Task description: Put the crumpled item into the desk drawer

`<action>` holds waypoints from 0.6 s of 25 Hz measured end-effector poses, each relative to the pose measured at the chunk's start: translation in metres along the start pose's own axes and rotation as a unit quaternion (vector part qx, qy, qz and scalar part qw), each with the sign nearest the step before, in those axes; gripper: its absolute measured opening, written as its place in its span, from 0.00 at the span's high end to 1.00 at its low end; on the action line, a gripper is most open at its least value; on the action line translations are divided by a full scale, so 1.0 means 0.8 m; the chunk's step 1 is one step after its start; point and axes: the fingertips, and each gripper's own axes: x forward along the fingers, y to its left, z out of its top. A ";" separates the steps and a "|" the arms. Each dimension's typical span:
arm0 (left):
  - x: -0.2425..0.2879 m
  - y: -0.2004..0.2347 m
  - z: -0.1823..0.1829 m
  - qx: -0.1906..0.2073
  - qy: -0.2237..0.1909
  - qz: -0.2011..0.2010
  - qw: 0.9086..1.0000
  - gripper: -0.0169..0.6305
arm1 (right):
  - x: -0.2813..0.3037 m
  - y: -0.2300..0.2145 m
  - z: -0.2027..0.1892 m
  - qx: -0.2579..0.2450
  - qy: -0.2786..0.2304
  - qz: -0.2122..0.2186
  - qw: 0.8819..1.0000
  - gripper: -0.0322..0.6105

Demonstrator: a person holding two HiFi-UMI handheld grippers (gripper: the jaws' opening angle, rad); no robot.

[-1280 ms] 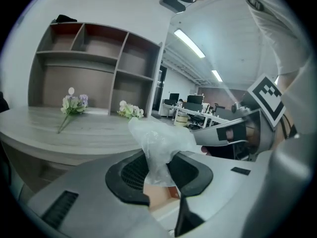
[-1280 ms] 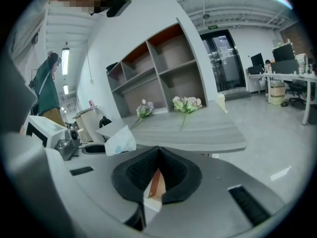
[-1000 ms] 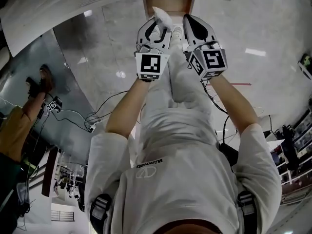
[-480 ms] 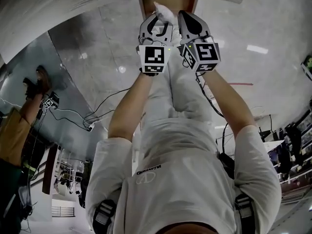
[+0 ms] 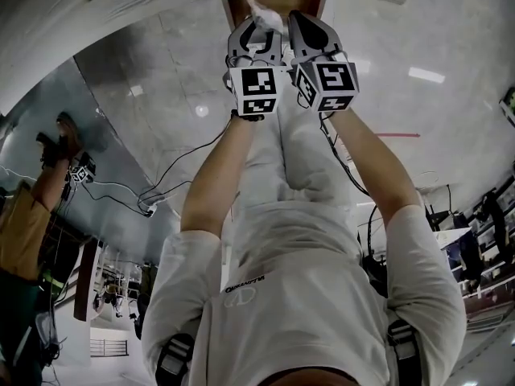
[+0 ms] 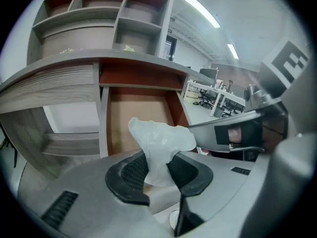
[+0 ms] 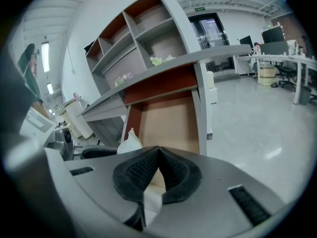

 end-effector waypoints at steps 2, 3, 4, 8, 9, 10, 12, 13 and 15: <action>0.002 -0.001 -0.001 -0.001 0.003 0.002 1.000 0.80 | 0.000 -0.001 0.000 -0.001 0.001 0.001 1.000 0.95; 0.003 -0.002 0.000 -0.002 0.004 0.003 1.000 0.80 | 0.000 -0.002 0.000 0.000 0.000 0.001 1.000 0.95; 0.003 -0.004 0.001 -0.003 0.004 0.005 1.000 0.80 | -0.001 -0.003 0.001 0.001 0.000 0.002 1.000 0.95; 0.003 -0.004 -0.001 -0.007 0.007 0.008 1.000 0.80 | -0.002 -0.003 -0.001 0.008 0.002 0.008 1.000 0.95; 0.003 -0.001 -0.002 -0.009 0.007 0.009 1.000 0.80 | 0.000 -0.001 -0.003 0.007 0.004 0.010 1.000 0.95; 0.003 0.001 -0.003 -0.011 0.007 0.010 1.000 0.80 | 0.001 0.002 -0.004 0.006 0.005 0.012 1.000 0.95; 0.003 0.005 -0.006 -0.018 0.007 0.010 1.000 0.80 | 0.003 0.006 -0.007 0.004 0.007 0.014 1.000 0.95; 0.003 0.006 -0.008 -0.021 0.009 0.010 1.000 0.80 | 0.004 0.007 -0.008 0.004 0.007 0.015 1.000 0.95; 0.005 0.007 -0.011 -0.028 0.012 0.010 0.999 0.79 | 0.005 0.007 -0.010 0.005 0.008 0.013 1.000 0.95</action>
